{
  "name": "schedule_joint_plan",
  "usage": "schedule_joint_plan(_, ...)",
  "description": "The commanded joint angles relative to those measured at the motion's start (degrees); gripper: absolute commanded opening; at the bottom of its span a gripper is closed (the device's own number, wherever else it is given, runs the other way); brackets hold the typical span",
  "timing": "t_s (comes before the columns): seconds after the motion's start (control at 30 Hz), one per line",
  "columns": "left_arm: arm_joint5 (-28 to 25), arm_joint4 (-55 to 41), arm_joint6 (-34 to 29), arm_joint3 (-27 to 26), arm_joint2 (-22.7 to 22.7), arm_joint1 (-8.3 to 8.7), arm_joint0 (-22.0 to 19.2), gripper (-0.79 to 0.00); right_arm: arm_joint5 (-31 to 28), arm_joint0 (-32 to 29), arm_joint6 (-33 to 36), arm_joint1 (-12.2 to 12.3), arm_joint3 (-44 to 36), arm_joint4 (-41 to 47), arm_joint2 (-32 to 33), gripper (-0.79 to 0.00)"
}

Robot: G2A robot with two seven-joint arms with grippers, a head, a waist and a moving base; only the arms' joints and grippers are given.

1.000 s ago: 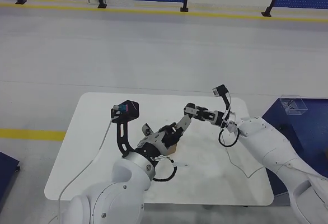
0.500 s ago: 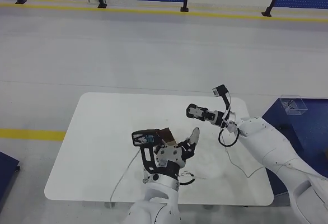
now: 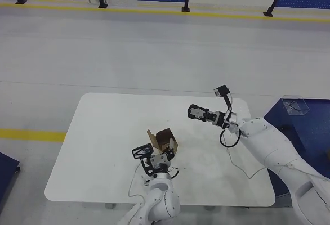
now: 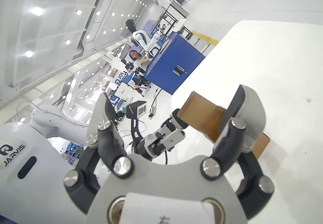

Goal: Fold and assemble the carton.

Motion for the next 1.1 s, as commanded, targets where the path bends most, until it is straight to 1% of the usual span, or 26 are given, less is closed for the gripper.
schedule_joint_plan(0.0,-1.98,-2.31,1.21,1.26,-0.8,-0.54,0.04,-0.249,0.0,0.0,0.0,0.0,0.0,0.0,0.0,0.0)
schedule_joint_plan(0.03,-2.42,-2.64,1.88,1.83,-0.88,-0.78,0.11,-0.305,0.0,0.0,0.0,0.0,0.0,0.0,0.0,0.0)
schedule_joint_plan(0.07,-2.6,-2.8,2.27,2.28,-0.85,-1.01,0.18,-0.406,0.0,0.0,0.0,0.0,0.0,0.0,0.0,0.0)
schedule_joint_plan(0.13,-2.68,-3.48,3.16,2.16,-1.04,-1.44,0.62,-0.416,0.0,0.0,0.0,0.0,0.0,0.0,0.0,0.0)
schedule_joint_plan(0.23,-2.7,-3.52,4.4,1.52,-1.74,-1.77,1.62,-0.449,0.0,0.0,0.0,0.0,0.0,0.0,0.0,0.0)
schedule_joint_plan(0.33,-2.23,-3.97,4.77,-0.08,-2.87,-1.98,2.84,-0.456,0.0,0.0,0.0,0.0,0.0,0.0,0.0,0.0)
schedule_joint_plan(0.37,-2.27,-4.22,4.82,-0.61,-3.24,-2.05,3.29,-0.474,0.0,0.0,0.0,0.0,0.0,0.0,0.0,0.0)
schedule_joint_plan(0.5,-2.49,-3.24,4.21,-1.17,-3.83,-2.22,4.12,-0.659,0.0,0.0,0.0,0.0,0.0,0.0,0.0,0.0)
schedule_joint_plan(0.57,-2.98,-3.52,3.51,-1.27,-4.0,-2.42,4.3,-0.785,0.0,0.0,0.0,0.0,0.0,0.0,0.0,0.0)
schedule_joint_plan(0.7,-5.92,-4.09,1.77,-2.85,-4.62,-2.67,4.24,-0.785,0.0,0.0,0.0,0.0,0.0,0.0,0.0,0.0)
schedule_joint_plan(0.77,-7.68,-5.16,-0.68,-4.79,-6.12,-2.52,4.18,-0.785,0.0,0.0,0.0,0.0,0.0,0.0,0.0,0.0)
schedule_joint_plan(0.83,-9.39,-4.44,-4.46,-6.66,-7.83,-2.03,3.87,-0.785,0.0,0.0,0.0,0.0,0.0,0.0,0.0,0.0)
schedule_joint_plan(0.93,-13.03,0.03,-14.7,-9.82,-10.28,-0.57,3.45,-0.785,0.0,0.0,0.0,0.0,0.0,0.0,0.0,0.0)
schedule_joint_plan(1.0,-15.87,1.52,-23.56,-13.39,-12.63,0.55,3.99,-0.785,0.0,0.0,0.0,0.0,0.0,0.0,0.0,0.0)
schedule_joint_plan(1.03,-16.78,2.59,-26.78,-15.61,-14.37,1.12,4.45,-0.785,0.0,0.0,0.0,0.0,0.0,0.0,0.0,0.0)
schedule_joint_plan(1.07,-17.99,1.68,-29.76,-18.28,-16.15,1.55,5.35,-0.785,0.0,0.0,0.0,0.0,0.0,0.0,0.0,0.0)
